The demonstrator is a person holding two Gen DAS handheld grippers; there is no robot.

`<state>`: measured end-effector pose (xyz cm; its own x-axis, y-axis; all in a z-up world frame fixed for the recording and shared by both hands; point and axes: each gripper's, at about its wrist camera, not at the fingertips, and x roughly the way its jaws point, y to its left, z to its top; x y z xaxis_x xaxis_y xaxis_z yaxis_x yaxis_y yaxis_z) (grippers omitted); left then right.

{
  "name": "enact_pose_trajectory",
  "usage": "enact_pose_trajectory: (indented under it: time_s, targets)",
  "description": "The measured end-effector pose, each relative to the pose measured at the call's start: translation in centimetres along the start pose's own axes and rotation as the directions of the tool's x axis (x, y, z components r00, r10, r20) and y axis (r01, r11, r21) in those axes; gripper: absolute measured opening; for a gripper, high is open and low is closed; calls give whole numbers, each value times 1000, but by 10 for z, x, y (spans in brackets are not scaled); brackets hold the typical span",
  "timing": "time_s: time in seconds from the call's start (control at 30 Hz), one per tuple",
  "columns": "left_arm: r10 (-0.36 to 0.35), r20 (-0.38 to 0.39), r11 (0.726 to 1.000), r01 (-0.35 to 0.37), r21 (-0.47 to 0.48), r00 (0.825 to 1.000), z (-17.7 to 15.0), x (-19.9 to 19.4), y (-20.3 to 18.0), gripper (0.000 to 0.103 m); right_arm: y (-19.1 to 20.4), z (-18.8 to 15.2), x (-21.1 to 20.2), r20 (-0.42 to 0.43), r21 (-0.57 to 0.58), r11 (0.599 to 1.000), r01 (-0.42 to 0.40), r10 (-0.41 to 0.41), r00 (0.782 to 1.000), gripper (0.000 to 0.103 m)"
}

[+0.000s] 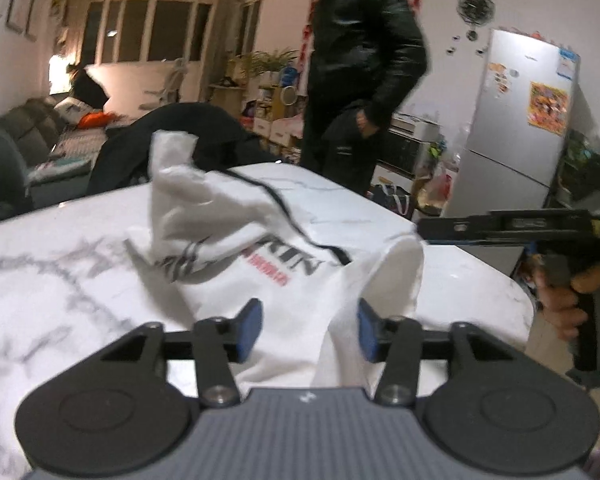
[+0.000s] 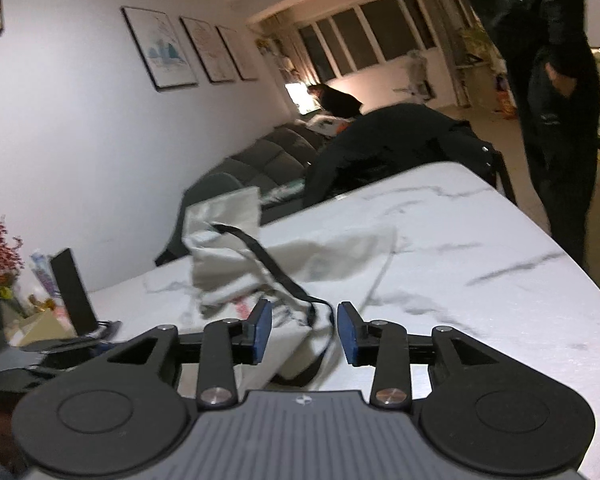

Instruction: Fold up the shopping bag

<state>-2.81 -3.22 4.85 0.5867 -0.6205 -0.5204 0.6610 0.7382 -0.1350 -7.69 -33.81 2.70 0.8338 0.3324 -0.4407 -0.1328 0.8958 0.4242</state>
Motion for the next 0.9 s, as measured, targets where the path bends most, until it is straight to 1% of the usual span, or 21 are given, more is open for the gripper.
enact_pose_trajectory:
  time_s: [0.07, 0.13, 0.17, 0.2, 0.23, 0.27, 0.3, 0.4, 0.47, 0.63, 0.77, 0.9]
  targets:
    - [-7, 2, 1000, 7, 30, 1000, 2, 4, -9, 64, -8, 3, 12, -26, 13, 1000, 13, -13, 1000, 36]
    - [-14, -1, 998, 14, 60, 1000, 4, 8, -19, 63, -16, 9, 27, -56, 26, 999, 33, -32, 998, 36]
    - [-12, -10, 997, 13, 73, 1000, 3, 11, -23, 59, -19, 12, 34, -71, 27, 999, 44, -42, 997, 36]
    - [-9, -20, 996, 10, 85, 1000, 3, 14, -27, 48, -21, 15, 41, -86, 24, 998, 51, -49, 995, 36]
    - [-1, -33, 995, 4, 95, 999, 3, 17, -30, 40, -23, 17, 48, -101, 19, 998, 52, -50, 994, 36]
    - [9, -47, 995, -5, 100, 999, 2, 19, -31, 24, -25, 22, 56, -121, 11, 999, 53, -51, 991, 36]
    - [20, -58, 995, -15, 99, 998, 1, 20, -31, 14, -26, 25, 63, -135, -3, 998, 58, -58, 989, 36]
    - [48, -63, 997, -43, 67, 997, -3, 20, -23, 8, -26, 37, 84, -175, -47, 996, 76, -83, 981, 36]
    - [66, -64, 997, -64, 41, 996, -5, 17, -15, 6, -25, 43, 98, -195, -80, 992, 94, -108, 975, 36]
    - [146, -67, 988, -148, -34, 987, -11, 1, 12, 6, -19, 59, 128, -218, -161, 983, 92, -126, 968, 38]
    - [221, -81, 968, -229, -103, 972, -17, -12, 36, 6, -10, 69, 147, -231, -206, 975, 84, -132, 964, 41]
    - [299, -104, 938, -312, -150, 949, -23, -21, 56, 6, 0, 75, 162, -238, -234, 971, 41, -99, 966, 44]
